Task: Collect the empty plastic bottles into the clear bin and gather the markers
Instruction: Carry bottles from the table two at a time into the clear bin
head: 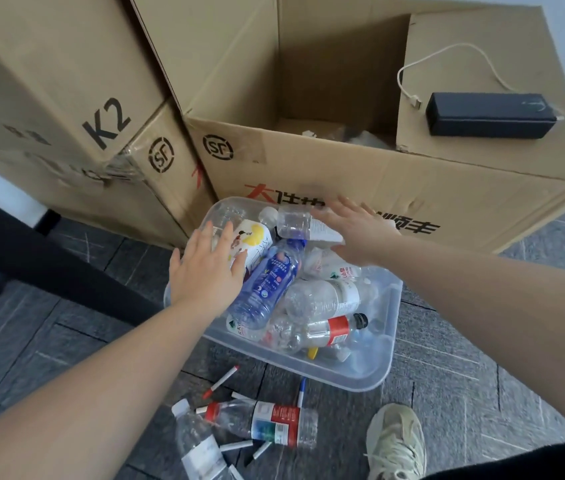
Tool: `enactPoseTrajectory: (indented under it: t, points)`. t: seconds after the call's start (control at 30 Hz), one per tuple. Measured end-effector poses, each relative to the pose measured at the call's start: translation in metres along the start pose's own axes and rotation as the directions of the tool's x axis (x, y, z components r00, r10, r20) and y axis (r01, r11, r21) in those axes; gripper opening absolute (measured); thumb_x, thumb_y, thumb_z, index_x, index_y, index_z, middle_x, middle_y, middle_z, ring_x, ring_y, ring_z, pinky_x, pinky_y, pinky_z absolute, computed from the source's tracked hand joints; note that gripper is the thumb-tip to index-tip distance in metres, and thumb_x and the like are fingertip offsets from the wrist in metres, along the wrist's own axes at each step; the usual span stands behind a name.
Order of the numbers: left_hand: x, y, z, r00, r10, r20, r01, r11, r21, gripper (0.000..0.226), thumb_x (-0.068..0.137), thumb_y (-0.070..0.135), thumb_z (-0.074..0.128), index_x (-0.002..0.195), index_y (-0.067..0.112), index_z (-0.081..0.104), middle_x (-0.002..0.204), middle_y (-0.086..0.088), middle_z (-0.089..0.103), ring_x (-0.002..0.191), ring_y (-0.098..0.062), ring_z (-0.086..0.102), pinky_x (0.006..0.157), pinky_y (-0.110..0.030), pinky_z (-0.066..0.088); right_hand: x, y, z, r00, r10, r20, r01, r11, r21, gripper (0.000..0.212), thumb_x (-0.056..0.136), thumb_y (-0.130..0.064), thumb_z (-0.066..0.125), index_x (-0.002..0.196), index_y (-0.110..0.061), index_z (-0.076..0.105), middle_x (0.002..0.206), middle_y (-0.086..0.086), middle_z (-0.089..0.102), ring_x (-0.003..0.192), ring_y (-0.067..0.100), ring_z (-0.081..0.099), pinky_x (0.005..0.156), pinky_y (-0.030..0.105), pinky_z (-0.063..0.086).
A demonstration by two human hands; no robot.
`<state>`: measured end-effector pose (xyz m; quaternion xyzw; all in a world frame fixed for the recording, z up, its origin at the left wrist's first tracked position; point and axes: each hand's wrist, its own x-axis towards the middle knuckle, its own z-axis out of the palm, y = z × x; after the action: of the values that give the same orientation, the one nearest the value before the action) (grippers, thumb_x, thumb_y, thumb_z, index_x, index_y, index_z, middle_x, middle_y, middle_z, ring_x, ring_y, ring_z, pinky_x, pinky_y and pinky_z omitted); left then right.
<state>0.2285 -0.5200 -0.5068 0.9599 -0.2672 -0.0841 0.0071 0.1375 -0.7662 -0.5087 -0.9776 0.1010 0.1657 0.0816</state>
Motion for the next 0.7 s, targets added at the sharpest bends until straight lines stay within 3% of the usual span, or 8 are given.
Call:
enactPoseTrajectory:
  t: [0.47,0.7]
  points:
    - [-0.065,-0.003,-0.026,0.995,-0.083,0.049,0.083,0.997,0.005,0.059,0.099,0.051,0.023,0.152,0.033,0.006,0.161,0.000,0.000,0.147,-0.021,0.001,0.116,-0.048,0.015,-0.049,-0.057,-0.023,0.970,-0.197,-0.140,0.205,0.978,0.045,0.063,0.099,-0.040,0.042,0.152,-0.034,0.009,0.162,0.000,0.006,0.148,0.019,0.009,0.119,0.036,0.009]
    - [-0.130,-0.018,-0.020,0.982,-0.143,0.122,0.149,0.988,-0.037,0.058,0.099,0.052,0.021,0.152,0.036,0.002,0.161,0.003,-0.007,0.148,-0.019,-0.005,0.118,-0.048,0.011,-0.082,-0.129,-0.014,0.937,-0.288,-0.197,0.326,0.924,0.200,0.060,0.098,-0.044,0.043,0.151,-0.037,0.014,0.161,-0.003,0.012,0.145,0.022,0.022,0.112,0.039,0.028]
